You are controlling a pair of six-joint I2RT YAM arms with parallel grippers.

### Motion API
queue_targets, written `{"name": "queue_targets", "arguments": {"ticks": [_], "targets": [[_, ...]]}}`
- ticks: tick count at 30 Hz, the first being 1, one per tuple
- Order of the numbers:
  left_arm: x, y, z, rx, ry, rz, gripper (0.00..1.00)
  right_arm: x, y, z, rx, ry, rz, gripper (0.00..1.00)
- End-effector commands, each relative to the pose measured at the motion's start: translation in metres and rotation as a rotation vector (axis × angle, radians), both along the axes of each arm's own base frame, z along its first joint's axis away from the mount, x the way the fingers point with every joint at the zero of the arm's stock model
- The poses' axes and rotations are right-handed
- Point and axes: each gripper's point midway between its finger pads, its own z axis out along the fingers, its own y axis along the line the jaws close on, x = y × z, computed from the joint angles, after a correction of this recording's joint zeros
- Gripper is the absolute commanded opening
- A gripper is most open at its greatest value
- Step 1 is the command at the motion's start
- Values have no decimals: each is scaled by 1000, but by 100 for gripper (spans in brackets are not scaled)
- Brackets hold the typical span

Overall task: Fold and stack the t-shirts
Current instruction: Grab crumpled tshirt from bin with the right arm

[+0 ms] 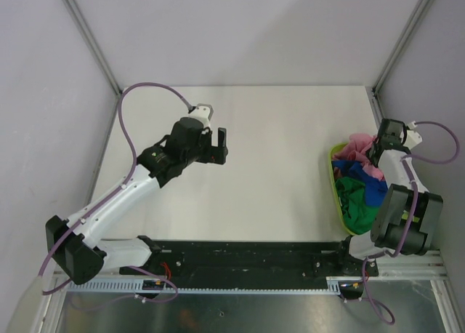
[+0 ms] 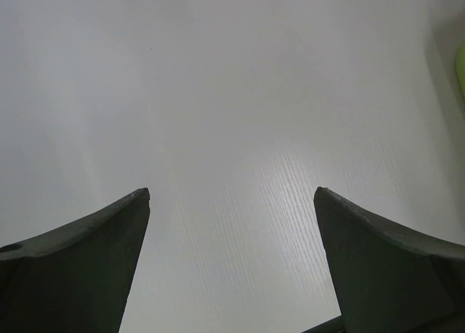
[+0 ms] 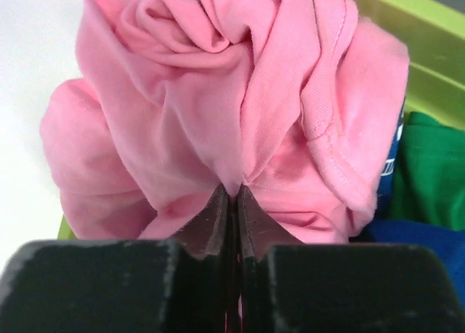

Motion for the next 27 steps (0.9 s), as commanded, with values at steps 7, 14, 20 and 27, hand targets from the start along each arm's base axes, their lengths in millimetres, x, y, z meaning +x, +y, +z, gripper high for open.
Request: {"name": "queue_targets", "arguments": {"ticks": [7,14,20,27], "targets": [[4,-1,8,-22,-22,-4,99,-10,-10,93,-114,-146,-17,0],[5,2,9,-16,-29,11,100,-19,-4,163,-144,-256,-5,0],[6,3,10,-15,-31,16,100,-25,2,230,-177,-390,7,0],[8,3,11,-20,-32,25,99,-26,14,315,-224,-536,44,0]]}}
